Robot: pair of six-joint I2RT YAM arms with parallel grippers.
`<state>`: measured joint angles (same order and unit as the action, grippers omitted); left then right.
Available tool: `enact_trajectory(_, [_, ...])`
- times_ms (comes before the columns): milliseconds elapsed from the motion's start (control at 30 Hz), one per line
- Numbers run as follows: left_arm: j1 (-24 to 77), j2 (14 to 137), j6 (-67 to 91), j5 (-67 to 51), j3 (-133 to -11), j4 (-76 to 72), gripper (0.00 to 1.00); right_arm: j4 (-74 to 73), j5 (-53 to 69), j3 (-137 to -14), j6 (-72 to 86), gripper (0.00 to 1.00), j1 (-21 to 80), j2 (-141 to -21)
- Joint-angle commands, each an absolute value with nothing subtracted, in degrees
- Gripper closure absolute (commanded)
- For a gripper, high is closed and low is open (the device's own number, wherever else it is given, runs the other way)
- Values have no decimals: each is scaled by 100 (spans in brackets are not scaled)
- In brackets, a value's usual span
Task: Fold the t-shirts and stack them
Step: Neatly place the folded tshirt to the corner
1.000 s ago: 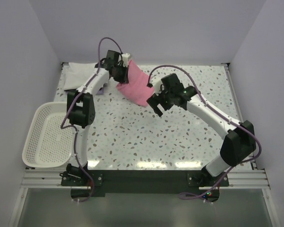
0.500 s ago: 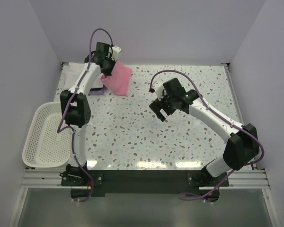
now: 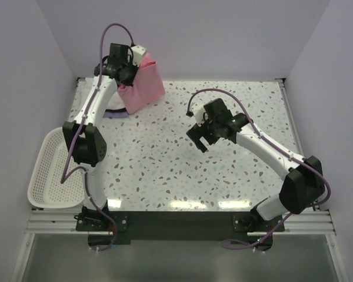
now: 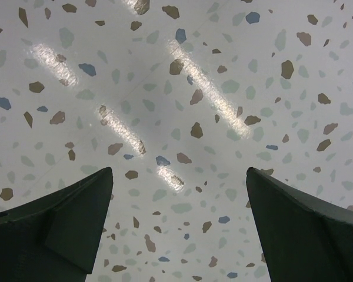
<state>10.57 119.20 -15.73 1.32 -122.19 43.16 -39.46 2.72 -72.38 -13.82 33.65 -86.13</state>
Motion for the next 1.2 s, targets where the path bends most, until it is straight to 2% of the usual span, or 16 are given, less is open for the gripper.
enact_trajectory(0, [1037, 11584, -1521, 97, -12383, 4350, 100, -3938, 290, -7181, -1415, 1, 3357, -8288])
enact_trajectory(200, [1037, 11698, -1398, 88, -12823, 4641, 100, -3946, 246, -7128, -1450, 1, 3366, -8174])
enact_trajectory(600, [809, 11839, -1187, -158, -12955, 4570, 100, -3990, 176, -7154, -1529, 2, 3358, -8218])
enact_trajectory(967, [0, 12304, -1099, -545, -12727, 4009, 100, -4113, 237, -7409, -1512, 1, 3357, -8622])
enact_trajectory(1167, [-772, 12831, -1169, -606, -12481, 3403, 100, -4245, 202, -7558, -1521, 1, 3366, -8824])
